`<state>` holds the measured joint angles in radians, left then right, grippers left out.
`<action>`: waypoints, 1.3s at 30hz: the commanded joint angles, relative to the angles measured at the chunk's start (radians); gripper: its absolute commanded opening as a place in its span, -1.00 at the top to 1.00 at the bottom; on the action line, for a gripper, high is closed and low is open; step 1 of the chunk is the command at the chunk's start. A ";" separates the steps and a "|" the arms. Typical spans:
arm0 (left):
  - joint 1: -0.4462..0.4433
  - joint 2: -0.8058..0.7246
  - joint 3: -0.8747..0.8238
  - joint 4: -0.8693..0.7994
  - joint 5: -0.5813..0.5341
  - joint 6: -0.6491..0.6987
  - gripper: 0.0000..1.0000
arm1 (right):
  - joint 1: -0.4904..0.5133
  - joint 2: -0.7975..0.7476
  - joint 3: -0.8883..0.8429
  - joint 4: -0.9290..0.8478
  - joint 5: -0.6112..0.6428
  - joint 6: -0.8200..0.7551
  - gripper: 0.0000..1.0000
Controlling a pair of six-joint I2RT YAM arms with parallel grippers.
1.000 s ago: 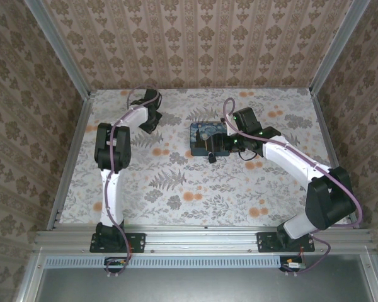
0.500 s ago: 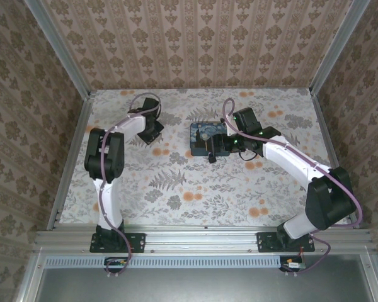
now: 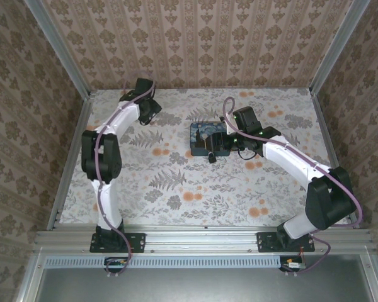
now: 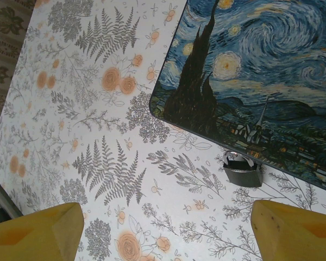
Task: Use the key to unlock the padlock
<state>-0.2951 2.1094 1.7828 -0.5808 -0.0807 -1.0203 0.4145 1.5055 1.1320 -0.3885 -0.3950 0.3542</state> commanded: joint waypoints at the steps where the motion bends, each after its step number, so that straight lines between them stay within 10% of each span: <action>1: -0.023 0.113 0.067 -0.050 -0.099 -0.133 -0.04 | 0.003 0.011 0.013 0.021 -0.029 0.013 -0.64; 14: -0.013 0.234 0.222 -0.134 -0.232 -0.171 -0.03 | -0.002 0.005 -0.007 -0.009 -0.021 -0.023 -0.64; 39: 0.025 0.313 0.242 -0.082 -0.103 -0.080 0.26 | -0.009 0.021 -0.006 0.006 -0.024 -0.016 -0.63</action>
<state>-0.2737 2.4012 2.0022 -0.6430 -0.1928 -1.1202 0.4103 1.5215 1.1301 -0.3889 -0.4011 0.3435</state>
